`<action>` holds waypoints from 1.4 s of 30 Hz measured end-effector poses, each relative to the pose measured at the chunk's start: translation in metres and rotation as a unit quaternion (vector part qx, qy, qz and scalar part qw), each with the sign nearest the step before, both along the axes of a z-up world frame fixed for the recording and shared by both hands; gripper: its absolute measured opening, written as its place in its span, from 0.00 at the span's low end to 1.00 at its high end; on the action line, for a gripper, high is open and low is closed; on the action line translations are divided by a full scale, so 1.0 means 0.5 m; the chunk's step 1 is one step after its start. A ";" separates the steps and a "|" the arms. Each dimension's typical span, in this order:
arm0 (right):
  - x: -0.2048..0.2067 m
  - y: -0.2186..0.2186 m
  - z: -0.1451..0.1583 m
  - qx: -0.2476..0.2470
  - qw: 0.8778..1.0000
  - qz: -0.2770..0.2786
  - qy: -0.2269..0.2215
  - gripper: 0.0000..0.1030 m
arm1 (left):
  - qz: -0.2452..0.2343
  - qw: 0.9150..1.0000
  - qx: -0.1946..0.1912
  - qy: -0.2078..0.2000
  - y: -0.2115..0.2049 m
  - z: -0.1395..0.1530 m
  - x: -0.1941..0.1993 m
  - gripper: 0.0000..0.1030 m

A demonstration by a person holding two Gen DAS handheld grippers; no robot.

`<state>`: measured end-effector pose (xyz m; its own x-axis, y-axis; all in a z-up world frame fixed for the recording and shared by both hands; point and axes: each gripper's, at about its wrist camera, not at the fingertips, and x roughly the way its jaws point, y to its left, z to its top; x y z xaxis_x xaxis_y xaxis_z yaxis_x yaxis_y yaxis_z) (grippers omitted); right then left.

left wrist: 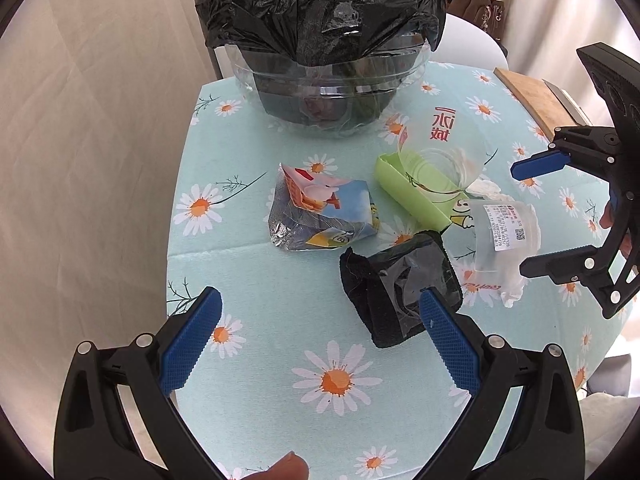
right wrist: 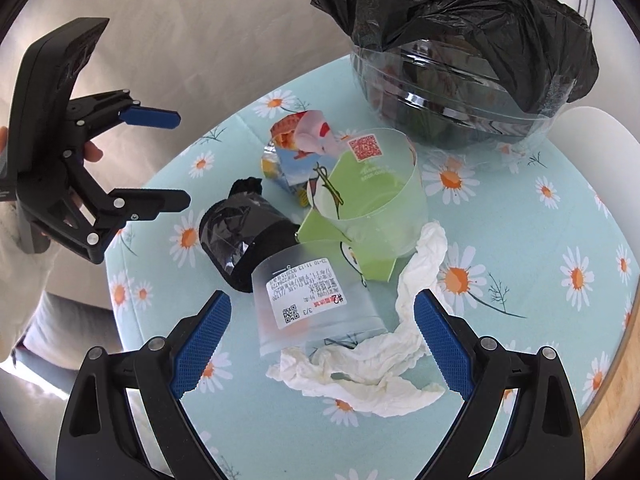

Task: Collect trash
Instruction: 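Grasp the black taped box with the left tool while the right tool grasps the clear cup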

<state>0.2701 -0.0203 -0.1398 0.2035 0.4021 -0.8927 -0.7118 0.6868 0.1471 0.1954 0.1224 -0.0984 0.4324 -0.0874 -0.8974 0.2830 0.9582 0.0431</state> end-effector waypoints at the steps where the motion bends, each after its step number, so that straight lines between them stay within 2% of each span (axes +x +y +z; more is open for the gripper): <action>1: 0.000 0.003 -0.006 0.001 1.000 0.002 0.005 0.86 | -0.001 1.000 0.001 0.001 -0.001 -0.003 -0.003 0.94; 10: 0.006 0.020 -0.054 -0.012 1.000 0.004 0.014 0.85 | -0.015 0.999 0.015 0.027 -0.017 -0.053 -0.013 0.94; 12: 0.010 0.020 -0.062 -0.006 1.000 0.006 0.027 0.67 | -0.018 0.999 0.011 0.031 -0.019 -0.058 -0.015 0.94; 15: 0.014 0.011 -0.051 0.025 0.999 0.000 0.035 0.61 | -0.023 0.999 0.013 0.035 -0.022 -0.064 -0.018 0.94; 22: 0.005 -0.024 0.018 0.069 0.997 -0.007 0.019 0.61 | -0.037 0.998 0.003 0.041 -0.043 -0.061 -0.017 0.94; 31: -0.015 -0.092 0.131 0.115 0.992 -0.029 -0.031 0.61 | -0.047 0.997 -0.030 0.044 -0.090 -0.056 -0.002 0.94; 36: -0.031 -0.138 0.156 0.113 0.991 -0.050 -0.050 0.61 | -0.038 0.997 -0.035 0.053 -0.107 -0.073 0.011 0.94; 42: -0.047 -0.194 0.152 0.109 0.990 -0.078 -0.049 0.61 | -0.004 0.998 -0.027 0.055 -0.105 -0.102 0.041 0.94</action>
<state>0.2468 -0.1174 -0.0636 0.3589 0.5406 -0.7609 -0.6179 0.7486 0.2404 0.2157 0.0697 -0.1496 0.3309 -0.1397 -0.9333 0.2906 0.9560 -0.0401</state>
